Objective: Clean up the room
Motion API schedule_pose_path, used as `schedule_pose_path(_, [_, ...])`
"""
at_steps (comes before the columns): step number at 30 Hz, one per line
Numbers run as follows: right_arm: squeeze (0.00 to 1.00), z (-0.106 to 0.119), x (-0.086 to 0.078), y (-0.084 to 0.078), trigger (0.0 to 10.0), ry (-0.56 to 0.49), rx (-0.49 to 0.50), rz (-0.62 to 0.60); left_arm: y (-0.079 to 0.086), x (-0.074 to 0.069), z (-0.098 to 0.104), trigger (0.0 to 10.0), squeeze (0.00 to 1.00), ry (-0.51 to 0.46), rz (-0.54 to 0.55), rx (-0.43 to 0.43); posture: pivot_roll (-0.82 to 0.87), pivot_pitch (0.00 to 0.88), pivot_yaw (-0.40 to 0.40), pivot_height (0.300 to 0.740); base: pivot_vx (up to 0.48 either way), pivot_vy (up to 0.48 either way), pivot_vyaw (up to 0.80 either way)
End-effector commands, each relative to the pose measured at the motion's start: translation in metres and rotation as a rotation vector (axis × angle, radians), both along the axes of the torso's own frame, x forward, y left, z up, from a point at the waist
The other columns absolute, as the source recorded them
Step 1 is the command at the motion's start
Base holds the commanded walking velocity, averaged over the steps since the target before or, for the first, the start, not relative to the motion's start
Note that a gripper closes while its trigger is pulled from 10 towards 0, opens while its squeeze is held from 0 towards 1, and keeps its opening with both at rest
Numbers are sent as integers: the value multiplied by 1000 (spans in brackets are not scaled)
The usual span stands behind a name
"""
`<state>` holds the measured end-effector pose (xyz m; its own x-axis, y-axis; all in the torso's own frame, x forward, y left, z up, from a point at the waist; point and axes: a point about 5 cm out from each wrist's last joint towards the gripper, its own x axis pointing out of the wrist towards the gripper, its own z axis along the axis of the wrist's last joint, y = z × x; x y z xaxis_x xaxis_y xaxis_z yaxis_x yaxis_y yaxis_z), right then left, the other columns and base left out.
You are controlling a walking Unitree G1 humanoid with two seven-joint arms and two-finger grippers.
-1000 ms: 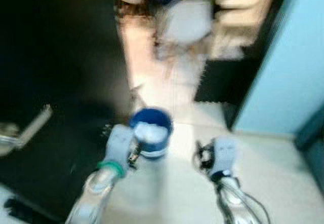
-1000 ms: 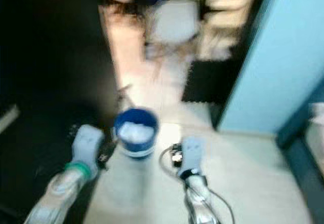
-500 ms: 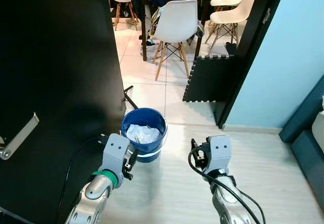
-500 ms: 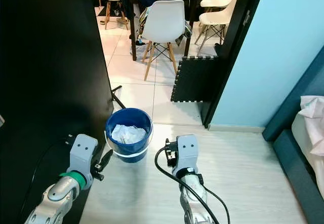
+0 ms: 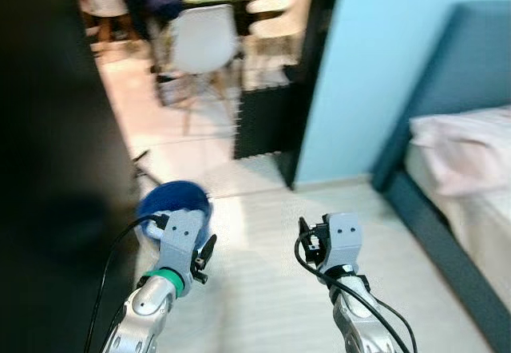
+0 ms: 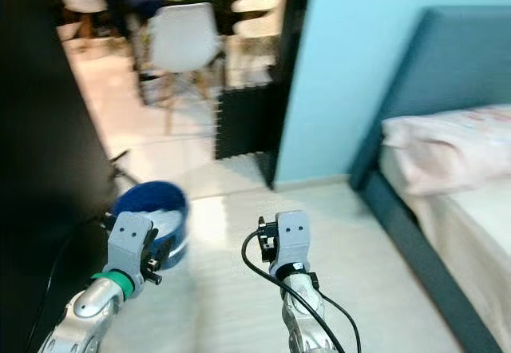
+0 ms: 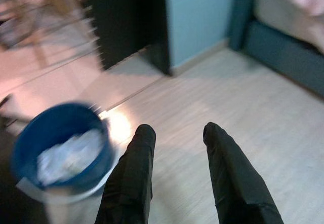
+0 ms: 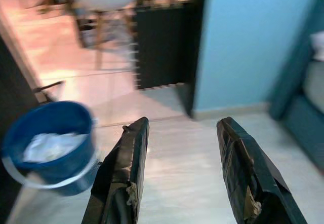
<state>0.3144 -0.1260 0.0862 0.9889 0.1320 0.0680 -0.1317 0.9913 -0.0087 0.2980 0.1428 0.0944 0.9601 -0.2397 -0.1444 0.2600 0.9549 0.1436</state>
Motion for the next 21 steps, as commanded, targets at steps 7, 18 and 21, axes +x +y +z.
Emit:
schedule_pose_path(7, [0, -8, -4, 0, 10000, 30, -7, 2, 0, -3, -8, 10000, 0, 29, -7, 16, -96, 66, 68, 740, 0, 0, -800])
schedule_pose_path(18, [0, -8, -4, 0, 10000, 31, -4, 2, 0, -3, -9, 10000, 0, 30, -11, 18, -95, 67, 70, 740, 0, 0, -800])
schedule_pose_path(21, [0, -8, -4, 0, 10000, 31, -3, 2, 0, -3, -9, 10000, 0, 31, -10, 18, -95, 68, 71, 740, 0, 0, -533])
